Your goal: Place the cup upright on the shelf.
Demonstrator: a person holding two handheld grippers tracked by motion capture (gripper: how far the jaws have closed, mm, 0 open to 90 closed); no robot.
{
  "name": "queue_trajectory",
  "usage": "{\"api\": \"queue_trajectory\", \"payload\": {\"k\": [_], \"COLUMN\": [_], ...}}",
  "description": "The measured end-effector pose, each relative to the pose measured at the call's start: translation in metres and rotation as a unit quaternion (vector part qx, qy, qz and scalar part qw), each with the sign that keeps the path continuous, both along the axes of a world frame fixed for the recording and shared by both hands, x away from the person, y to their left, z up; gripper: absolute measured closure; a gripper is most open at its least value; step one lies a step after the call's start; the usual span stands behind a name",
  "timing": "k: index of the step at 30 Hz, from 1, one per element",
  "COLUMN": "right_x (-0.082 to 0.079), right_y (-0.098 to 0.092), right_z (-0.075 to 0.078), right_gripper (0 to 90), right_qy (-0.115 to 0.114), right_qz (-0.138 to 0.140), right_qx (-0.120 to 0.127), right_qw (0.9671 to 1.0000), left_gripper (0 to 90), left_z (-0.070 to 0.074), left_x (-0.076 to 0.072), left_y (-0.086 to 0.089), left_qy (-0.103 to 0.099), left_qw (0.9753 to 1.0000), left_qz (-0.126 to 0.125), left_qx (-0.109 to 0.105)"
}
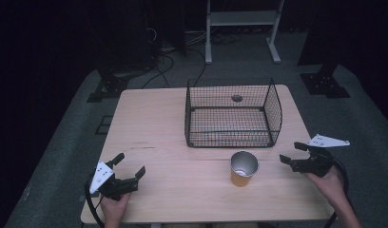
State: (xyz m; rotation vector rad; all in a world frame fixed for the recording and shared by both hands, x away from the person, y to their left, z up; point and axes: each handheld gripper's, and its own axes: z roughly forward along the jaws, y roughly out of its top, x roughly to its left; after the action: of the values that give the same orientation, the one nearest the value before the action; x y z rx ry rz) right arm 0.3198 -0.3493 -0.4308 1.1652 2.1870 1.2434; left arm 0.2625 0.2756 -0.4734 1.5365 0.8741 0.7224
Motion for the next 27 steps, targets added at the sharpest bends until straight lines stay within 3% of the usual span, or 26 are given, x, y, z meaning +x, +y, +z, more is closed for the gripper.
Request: {"api": "queue_trajectory", "payload": {"k": [27], "right_x": [-0.023], "right_y": [0.028], "right_z": [0.005], "right_gripper": [10.8], "right_qy": [-0.016], "right_qz": [0.044], "right_qx": [-0.016], "right_qw": [0.9988], "left_gripper": [2.2], "left_z": [0.0], "left_x": [-0.001], "left_y": [0.001], "left_qy": [-0.001], "left_qw": [1.0], "left_qz": [-0.004], "left_qx": [0.0]}}
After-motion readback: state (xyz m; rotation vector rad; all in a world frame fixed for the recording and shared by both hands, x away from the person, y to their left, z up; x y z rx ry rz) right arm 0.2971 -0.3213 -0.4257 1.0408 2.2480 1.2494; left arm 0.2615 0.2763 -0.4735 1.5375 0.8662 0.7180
